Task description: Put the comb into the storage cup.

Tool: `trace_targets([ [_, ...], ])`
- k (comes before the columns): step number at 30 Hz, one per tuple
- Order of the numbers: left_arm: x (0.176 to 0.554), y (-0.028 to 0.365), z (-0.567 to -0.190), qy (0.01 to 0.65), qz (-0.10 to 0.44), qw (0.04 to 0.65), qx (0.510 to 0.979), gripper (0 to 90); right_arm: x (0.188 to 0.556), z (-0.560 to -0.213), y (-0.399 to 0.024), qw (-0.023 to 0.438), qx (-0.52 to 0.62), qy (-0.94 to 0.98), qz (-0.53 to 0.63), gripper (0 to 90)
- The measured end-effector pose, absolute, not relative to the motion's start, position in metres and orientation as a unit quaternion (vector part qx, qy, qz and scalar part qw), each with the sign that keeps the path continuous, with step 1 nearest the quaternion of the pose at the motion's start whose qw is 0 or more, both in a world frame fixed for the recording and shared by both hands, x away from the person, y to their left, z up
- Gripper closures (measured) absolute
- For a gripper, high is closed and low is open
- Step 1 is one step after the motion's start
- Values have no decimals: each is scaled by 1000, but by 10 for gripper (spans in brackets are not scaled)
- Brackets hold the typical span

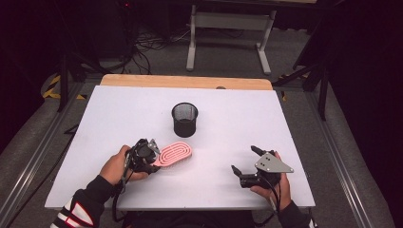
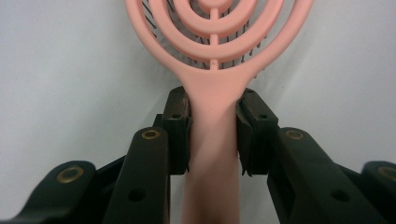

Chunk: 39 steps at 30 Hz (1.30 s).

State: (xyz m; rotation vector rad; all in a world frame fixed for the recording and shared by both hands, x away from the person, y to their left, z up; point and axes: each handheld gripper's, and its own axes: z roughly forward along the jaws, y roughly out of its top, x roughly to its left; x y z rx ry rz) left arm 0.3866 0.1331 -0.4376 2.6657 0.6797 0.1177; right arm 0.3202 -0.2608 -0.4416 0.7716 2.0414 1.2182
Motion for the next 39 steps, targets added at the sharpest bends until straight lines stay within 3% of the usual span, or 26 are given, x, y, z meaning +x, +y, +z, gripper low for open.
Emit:
trace_targets([
  [9,385,139,-440,250,39,217,943,697,321,-442,-259,320,288,780,454,72],
  [33,369,159,-434,267,128,268,917,723,322,-442,-257,325,284,781,451,76],
  [39,371,161,-439,268,109,265,920,729,322,-443,-256,321,285,782,451,76],
])
